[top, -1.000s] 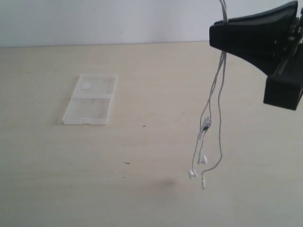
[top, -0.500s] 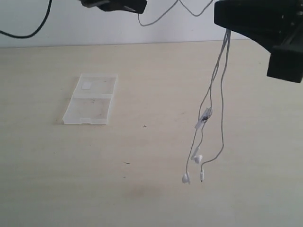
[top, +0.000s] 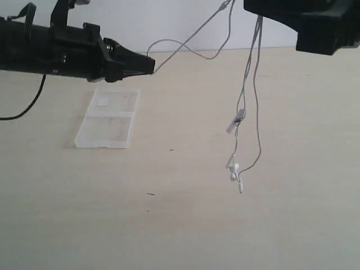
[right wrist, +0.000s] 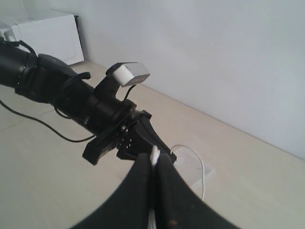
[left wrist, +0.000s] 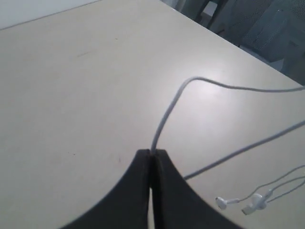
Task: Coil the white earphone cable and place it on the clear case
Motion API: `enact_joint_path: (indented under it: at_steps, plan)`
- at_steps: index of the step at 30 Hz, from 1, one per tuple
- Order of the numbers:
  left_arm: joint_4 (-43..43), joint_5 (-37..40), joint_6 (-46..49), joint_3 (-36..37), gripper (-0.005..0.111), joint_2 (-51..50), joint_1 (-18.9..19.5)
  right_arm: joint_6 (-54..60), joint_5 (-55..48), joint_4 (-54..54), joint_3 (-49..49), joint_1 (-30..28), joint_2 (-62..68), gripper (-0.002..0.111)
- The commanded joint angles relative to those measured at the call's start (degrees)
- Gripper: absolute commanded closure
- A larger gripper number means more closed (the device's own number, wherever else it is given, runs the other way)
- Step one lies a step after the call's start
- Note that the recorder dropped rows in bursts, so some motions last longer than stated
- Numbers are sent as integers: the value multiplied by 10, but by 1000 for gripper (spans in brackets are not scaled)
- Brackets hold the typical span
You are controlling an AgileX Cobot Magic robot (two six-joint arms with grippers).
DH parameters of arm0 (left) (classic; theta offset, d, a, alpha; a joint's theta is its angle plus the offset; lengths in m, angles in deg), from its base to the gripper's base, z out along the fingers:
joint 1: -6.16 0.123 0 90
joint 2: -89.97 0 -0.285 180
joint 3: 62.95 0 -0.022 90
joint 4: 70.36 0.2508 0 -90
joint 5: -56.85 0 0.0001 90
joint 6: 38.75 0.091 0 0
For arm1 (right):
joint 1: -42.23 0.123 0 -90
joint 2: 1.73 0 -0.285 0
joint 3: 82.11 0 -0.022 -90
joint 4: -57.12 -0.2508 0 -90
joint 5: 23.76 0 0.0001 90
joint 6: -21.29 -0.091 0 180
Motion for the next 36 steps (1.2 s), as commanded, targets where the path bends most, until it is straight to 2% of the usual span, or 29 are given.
enact_joint_path:
  at_steps: [1, 6, 15, 31, 34, 36]
  plan:
    - [-77, 3, 77, 53, 107, -4, 3, -16, 12, -2, -18, 1, 10, 108]
    - [-77, 47, 118, 83, 107, -34, 3, -25, 11, -2, -27, 1, 10, 108]
    - [-77, 152, 152, 86, 107, -79, 2, -33, -13, -2, -30, 1, 12, 108]
    - [-69, 185, 213, 86, 107, -154, -9, -31, -69, -9, -30, 1, 37, 108]
    - [-69, 155, 213, 85, 98, -155, -20, -29, -70, -9, -30, 1, 44, 108]
    - [-69, 147, 213, 85, 84, -155, -21, -29, -70, -9, -30, 1, 44, 108]
